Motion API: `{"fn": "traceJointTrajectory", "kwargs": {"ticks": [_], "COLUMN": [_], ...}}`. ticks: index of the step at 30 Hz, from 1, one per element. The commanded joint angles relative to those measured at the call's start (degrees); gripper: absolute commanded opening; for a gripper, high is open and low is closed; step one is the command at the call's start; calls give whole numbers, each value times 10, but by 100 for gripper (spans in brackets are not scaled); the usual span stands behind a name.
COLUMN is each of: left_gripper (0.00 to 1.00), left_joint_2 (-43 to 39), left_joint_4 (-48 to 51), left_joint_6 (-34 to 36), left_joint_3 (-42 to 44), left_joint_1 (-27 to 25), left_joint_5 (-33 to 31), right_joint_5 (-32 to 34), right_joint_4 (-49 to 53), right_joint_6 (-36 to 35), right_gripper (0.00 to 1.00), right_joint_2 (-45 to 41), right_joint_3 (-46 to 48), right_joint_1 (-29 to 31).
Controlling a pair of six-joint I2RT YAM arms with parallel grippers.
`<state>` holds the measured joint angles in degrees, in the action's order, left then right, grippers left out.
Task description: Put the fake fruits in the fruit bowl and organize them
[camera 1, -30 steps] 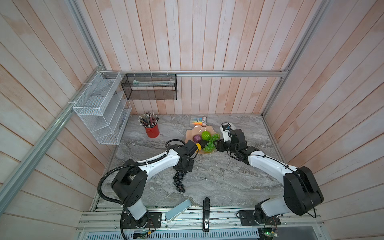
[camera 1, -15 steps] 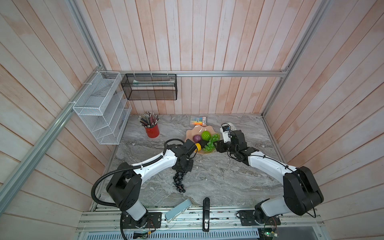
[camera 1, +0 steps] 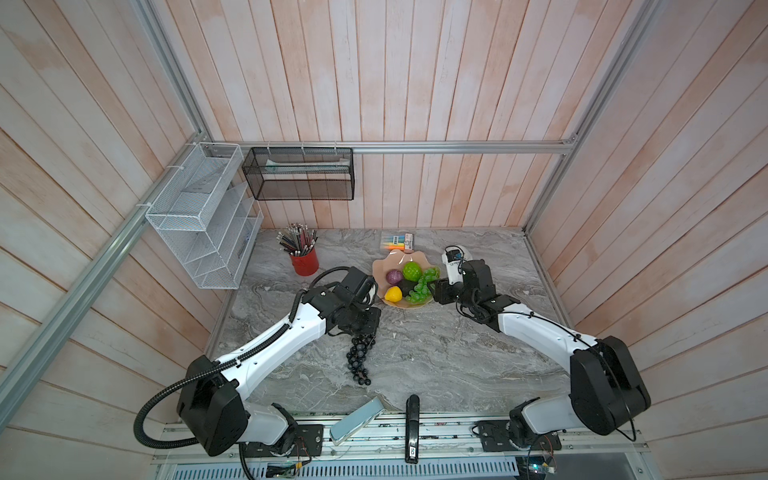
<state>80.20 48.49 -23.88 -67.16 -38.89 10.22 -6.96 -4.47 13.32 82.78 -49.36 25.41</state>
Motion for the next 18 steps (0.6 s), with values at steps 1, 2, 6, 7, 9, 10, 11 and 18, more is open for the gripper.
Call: {"fn": "traceJointTrajectory", "kwargs": {"ticks": [1, 2, 6, 7, 9, 10, 11, 18], "left_gripper": [15, 20, 32, 32, 32, 32, 32, 33], "left_joint_2": [31, 42, 79, 89, 107, 117, 125, 181], "left_joint_4": [3, 7, 2, 2, 3, 3, 5, 35], "left_joint_6": [1, -2, -9, -10, -11, -11, -9, 3], "left_joint_3": [12, 13, 13, 11, 6, 4, 0, -33], "left_joint_1": [-1, -4, -33, -38, -45, -48, -51, -71], "left_joint_5": [2, -7, -43, -49, -66, -79, -91, -163], "right_joint_5": [-5, -7, -14, -14, -14, -13, -14, -6], "right_joint_4": [0, 1, 1, 0, -2, -3, -4, -8], "right_joint_6": [7, 7, 9, 9, 8, 8, 8, 3], "right_gripper": [58, 58, 58, 58, 58, 58, 58, 58], "right_joint_2": [1, 3, 6, 6, 6, 6, 6, 3], "right_joint_3": [-8, -9, -8, -6, -1, 1, 3, 18], "right_joint_1": [-1, -2, -2, -2, -2, -2, -2, -3]}}
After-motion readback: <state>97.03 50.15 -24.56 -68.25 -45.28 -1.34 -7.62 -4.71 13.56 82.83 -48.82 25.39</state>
